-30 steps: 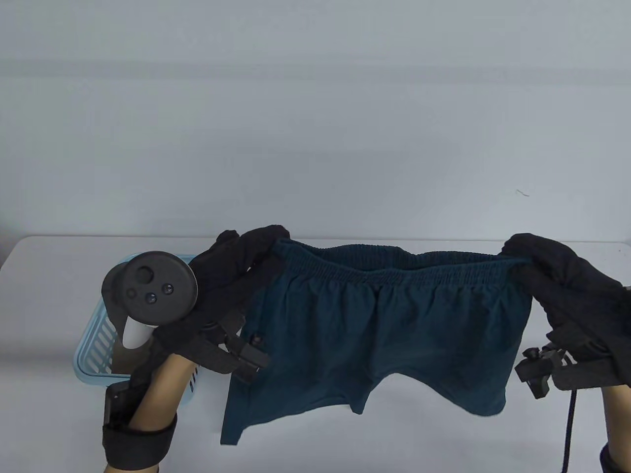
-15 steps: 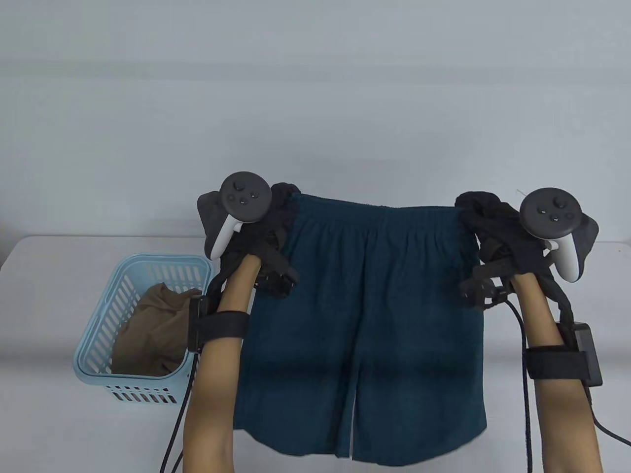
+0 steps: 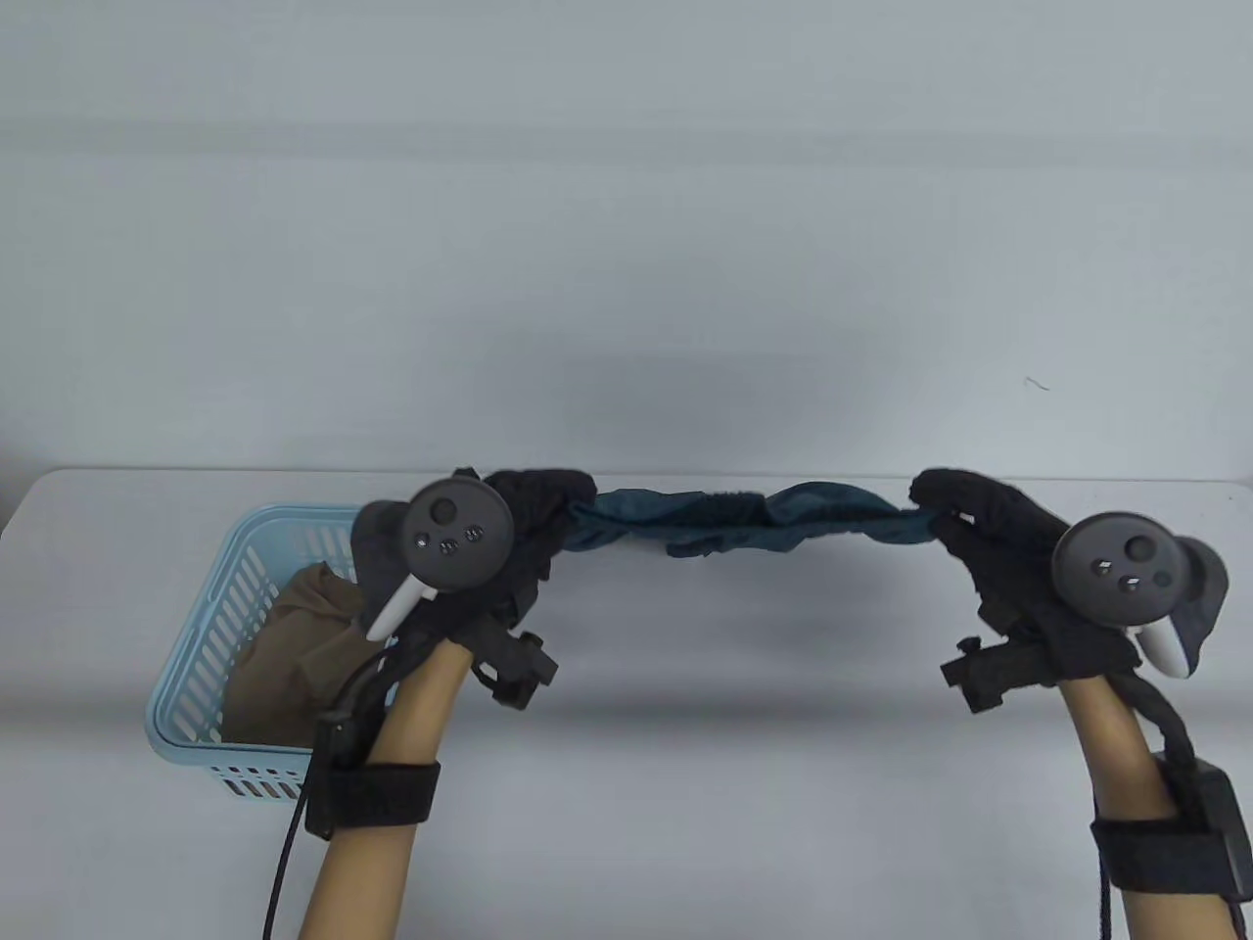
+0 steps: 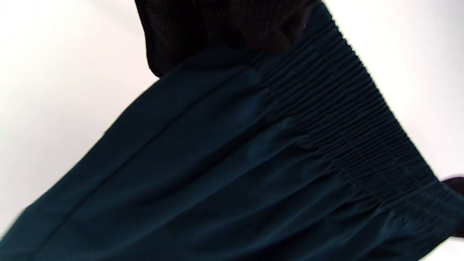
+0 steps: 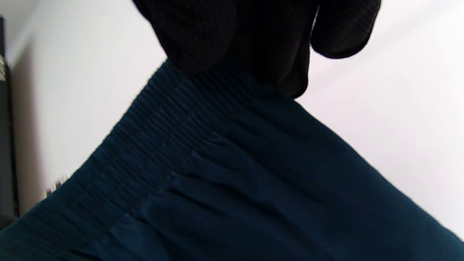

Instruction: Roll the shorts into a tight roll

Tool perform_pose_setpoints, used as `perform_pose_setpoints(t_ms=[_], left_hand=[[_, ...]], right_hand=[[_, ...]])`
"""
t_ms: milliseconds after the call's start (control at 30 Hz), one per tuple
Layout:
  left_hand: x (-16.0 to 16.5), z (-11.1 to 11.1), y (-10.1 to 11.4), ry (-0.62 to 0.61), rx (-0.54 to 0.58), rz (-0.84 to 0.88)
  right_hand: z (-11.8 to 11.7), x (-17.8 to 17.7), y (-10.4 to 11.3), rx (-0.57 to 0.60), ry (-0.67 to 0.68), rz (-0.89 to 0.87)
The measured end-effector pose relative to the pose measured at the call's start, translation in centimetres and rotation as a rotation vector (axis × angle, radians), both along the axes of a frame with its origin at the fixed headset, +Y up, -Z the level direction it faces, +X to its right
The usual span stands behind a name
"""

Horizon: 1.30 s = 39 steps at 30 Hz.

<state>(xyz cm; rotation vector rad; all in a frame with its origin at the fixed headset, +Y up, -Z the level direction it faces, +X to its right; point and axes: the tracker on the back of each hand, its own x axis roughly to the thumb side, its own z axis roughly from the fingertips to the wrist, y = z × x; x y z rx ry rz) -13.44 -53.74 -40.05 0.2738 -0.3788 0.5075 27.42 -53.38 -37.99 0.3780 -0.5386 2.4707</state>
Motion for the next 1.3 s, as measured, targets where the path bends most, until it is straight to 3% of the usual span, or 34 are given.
perform_pose_setpoints(t_ms=[200,300,433,700,800,967,1100,1300], left_hand=[[3.3,1.1,-11.0,-0.036,-0.176,-0.386],[4.4,1.8,-14.0,-0.056,-0.187,-0.543],[5.3,3.0,-17.4,-0.105,-0.225,-0.596],[5.2,5.2,-20.5,-0.175,-0.244,-0.66],[5.2,5.4,-20.7,-0.182,-0.261,-0.694],[5.5,5.7,-21.5,-0.236,-0.401,-0.729],[5.6,5.7,-21.8,-0.243,-0.403,-0.727],[5.5,5.6,-21.9,-0.26,-0.501,-0.713]], right_hand=[[1.0,-0.1,-11.3,-0.233,0.011,0.181],[1.5,-0.5,-14.4,-0.309,0.035,0.242],[2.9,-1.4,-17.6,-0.338,0.074,0.347],[4.0,-1.8,-20.3,-0.414,0.127,0.449],[3.9,-1.8,-21.1,-0.472,0.146,0.467],[3.9,-1.4,-21.8,-0.647,0.215,0.455],[4.0,-1.5,-22.1,-0.685,0.228,0.413],[4.1,-1.9,-22.3,-0.706,0.226,0.456]])
